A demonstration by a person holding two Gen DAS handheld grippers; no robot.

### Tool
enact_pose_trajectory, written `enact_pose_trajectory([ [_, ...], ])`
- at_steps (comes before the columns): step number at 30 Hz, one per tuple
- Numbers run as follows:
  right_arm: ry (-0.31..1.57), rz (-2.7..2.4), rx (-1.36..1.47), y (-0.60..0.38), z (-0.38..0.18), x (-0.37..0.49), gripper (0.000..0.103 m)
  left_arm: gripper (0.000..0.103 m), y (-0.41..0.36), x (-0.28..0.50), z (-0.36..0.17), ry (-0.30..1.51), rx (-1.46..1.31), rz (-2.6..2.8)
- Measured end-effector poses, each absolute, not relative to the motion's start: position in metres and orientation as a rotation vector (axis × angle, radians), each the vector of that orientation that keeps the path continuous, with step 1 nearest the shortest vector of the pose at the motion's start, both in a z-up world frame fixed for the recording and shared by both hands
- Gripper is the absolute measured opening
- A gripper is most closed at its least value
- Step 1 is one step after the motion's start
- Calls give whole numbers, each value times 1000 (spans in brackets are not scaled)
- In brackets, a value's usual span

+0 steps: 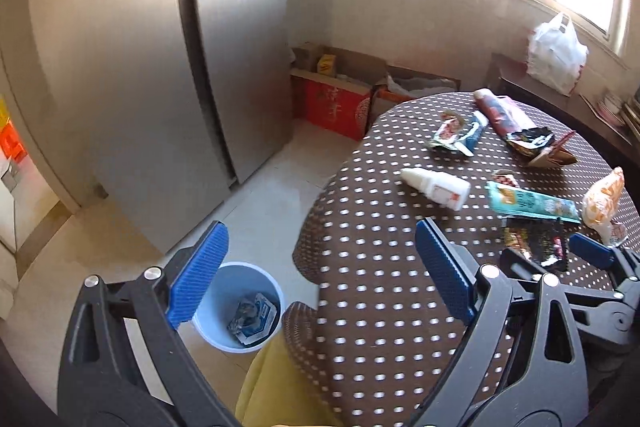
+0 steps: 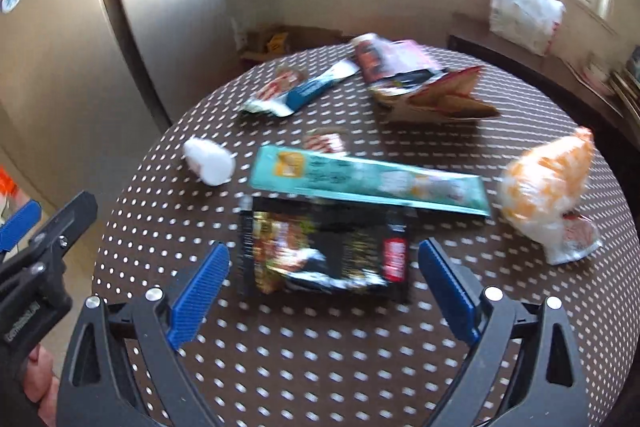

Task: Collect trash
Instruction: 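Close the right tool on the black snack wrapper, then lift the black wrapper with the right tool while the left tool grasps the orange-printed plastic bag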

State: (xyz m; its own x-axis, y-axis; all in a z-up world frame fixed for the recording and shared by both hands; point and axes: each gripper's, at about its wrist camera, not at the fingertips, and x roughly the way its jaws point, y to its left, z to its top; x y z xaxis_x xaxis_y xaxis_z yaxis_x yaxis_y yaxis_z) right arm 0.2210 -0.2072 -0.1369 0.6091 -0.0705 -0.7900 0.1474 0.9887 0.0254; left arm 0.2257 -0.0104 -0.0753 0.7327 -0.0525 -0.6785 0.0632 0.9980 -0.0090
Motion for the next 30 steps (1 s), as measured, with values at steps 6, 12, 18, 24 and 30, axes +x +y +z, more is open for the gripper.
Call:
enact_pose_trajectory([
  [6,906,-175,119,-218,-142,227,77,92,2,227,-79,767,-39,-94],
  [12,885,-137,199,-240,-136,216,63,92,-19,224,-80,777,-11,-138],
  [18,862,-136,254,-257,-129,201,61,93,-49,222,-79,777,26,-223],
  [24,781,-182,282,-283,-111,175,61,93,-82,229,-76,788,38,-369],
  [30,742,-265,349,-324,-105,165,61,93,-125,235,-72,799,83,-484],
])
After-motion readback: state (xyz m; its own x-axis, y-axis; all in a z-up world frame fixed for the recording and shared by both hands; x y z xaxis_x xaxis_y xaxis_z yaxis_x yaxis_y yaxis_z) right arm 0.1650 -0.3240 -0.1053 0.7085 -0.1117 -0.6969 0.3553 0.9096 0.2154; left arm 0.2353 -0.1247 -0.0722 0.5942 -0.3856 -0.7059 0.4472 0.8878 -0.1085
